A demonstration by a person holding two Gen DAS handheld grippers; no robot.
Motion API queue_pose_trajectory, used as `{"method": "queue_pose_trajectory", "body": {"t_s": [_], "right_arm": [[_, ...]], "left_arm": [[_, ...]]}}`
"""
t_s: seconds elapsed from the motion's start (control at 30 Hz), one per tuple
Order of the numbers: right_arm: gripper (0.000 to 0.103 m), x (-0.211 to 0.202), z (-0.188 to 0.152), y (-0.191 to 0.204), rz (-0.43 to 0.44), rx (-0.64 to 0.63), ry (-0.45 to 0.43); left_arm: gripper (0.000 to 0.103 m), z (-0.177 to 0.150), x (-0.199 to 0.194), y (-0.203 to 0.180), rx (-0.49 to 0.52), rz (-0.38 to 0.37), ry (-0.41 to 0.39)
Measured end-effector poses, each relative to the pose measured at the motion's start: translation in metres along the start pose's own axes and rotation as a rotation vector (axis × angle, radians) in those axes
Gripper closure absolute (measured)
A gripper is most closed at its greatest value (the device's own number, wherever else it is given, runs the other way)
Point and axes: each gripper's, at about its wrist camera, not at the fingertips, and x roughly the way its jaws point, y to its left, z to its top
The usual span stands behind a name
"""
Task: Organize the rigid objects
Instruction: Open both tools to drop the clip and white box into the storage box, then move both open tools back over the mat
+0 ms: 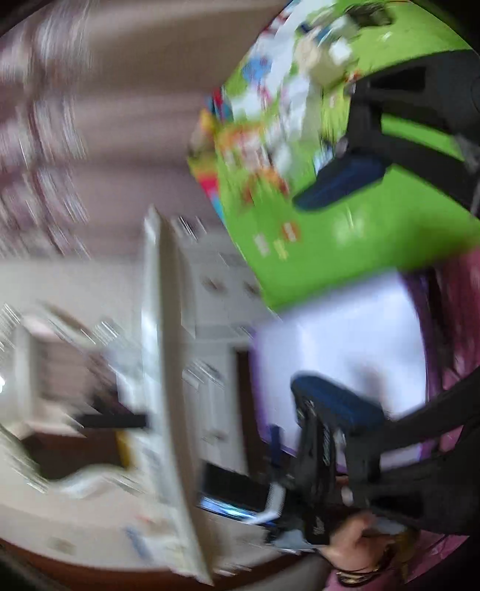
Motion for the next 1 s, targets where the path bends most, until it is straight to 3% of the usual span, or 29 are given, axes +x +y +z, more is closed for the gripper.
{"method": "queue_pose_trajectory", "body": {"t_s": [0.07,0.1,0.2,0.3,0.4,0.53,0.6,0.7,0.77,1.0], "right_arm": [[0.0,-0.026,-0.003,-0.035,-0.108,0.063,-0.048],[0.0,-0.036,-0.007,-0.055,-0.176,0.095,-0.034],[0.0,-0.056,-0.03,-0.109,-0.341,0.191,0.026],[0.0,-0.071,-0.067,-0.16,-0.391,0.342,0.105],[0.0,-0.086,-0.098,-0.196,-0.488,0.409,0.162],[0.0,-0.095,-0.121,-0.232,-0.562,0.45,0.255],[0.0,-0.09,-0.133,-0.257,-0.592,0.448,0.348],[0.0,-0.073,-0.151,-0.296,-0.624,0.445,0.452],[0.0,-0.056,-0.157,-0.329,-0.6,0.52,0.524],[0.0,0.004,-0.136,-0.41,-0.64,0.586,0.566]], "left_arm": [[0.0,0.015,0.001,-0.035,0.07,-0.082,-0.013],[0.0,0.022,0.007,-0.06,0.12,-0.141,-0.014],[0.0,0.034,0.032,-0.121,0.243,-0.229,0.015],[0.0,0.042,0.087,-0.186,0.352,-0.243,0.103],[0.0,0.047,0.148,-0.227,0.36,-0.255,0.201],[0.0,0.043,0.187,-0.253,0.36,-0.287,0.251],[0.0,0.039,0.203,-0.264,0.374,-0.275,0.279],[0.0,0.041,0.209,-0.276,0.396,-0.264,0.281],[0.0,0.04,0.21,-0.276,0.389,-0.262,0.281],[0.0,0.041,0.21,-0.275,0.385,-0.262,0.281]]}}
